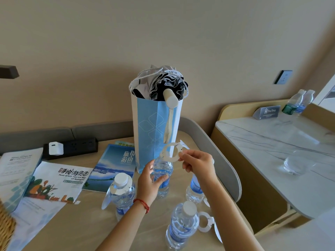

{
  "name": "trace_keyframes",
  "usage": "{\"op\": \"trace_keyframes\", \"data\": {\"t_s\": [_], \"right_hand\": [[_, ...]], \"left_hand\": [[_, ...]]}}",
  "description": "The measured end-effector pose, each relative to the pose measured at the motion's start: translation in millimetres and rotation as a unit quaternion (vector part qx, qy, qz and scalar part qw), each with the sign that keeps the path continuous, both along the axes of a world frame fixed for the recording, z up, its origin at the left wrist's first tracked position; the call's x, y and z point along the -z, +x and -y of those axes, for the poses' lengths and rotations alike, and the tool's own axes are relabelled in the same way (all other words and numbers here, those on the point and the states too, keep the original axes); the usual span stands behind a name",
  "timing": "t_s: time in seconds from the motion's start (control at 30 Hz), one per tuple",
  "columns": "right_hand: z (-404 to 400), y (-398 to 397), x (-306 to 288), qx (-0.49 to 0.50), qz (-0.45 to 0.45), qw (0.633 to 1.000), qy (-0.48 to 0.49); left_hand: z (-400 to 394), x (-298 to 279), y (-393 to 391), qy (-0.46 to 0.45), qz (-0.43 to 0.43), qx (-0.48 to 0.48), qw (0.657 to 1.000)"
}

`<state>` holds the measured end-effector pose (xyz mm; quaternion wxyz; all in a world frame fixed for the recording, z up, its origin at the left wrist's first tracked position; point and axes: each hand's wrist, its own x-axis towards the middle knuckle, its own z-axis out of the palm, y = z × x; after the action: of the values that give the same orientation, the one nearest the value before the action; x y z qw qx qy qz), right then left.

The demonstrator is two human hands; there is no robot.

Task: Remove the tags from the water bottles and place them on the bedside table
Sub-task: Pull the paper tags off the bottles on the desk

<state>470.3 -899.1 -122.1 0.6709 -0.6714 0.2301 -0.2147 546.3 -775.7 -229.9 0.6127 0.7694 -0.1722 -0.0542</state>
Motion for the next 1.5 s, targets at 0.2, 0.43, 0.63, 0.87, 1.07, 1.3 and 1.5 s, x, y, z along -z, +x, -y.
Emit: {"op": "trace_keyframes", "data": {"t_s": [0.2,0.43,0.63,0.87,1.07,1.3,1.5], "right_hand": [[24.8,-41.9,-4.7,0.048,0.034,0.997,-0.052],[60.0,-98.2,25.6,0.137,0.004,0.99,-0.028],[72.8,-125.7,93.1,0.14,-0.134,0.981,0.017],[62.6,-112.1,141.6,0.135,-0.21,0.968,0.023],[63.7,-112.6,150.5,0.163,-0.258,0.952,-0.006],[46.8,-112.9,124.3,0.159,-0.215,0.963,-0.034],[8.8,-100.5,51.7,0.088,-0.112,0.989,-0.044]], "left_hand": [[-1.4,-1.6,-1.3,-0.001,0.015,-0.001,1.0],[-0.5,-4.4,-2.0,0.006,0.027,-0.003,1.0],[1.8,-3.4,-6.0,0.006,0.019,-0.006,1.0],[1.7,-6.4,-6.6,0.035,0.012,0.005,0.999],[-3.7,-3.5,-17.3,0.059,-0.012,-0.017,0.998],[-17.6,-9.7,-35.8,0.04,0.014,0.005,0.999],[-37.6,-37.6,-52.1,0.027,0.072,0.064,0.995]]}}
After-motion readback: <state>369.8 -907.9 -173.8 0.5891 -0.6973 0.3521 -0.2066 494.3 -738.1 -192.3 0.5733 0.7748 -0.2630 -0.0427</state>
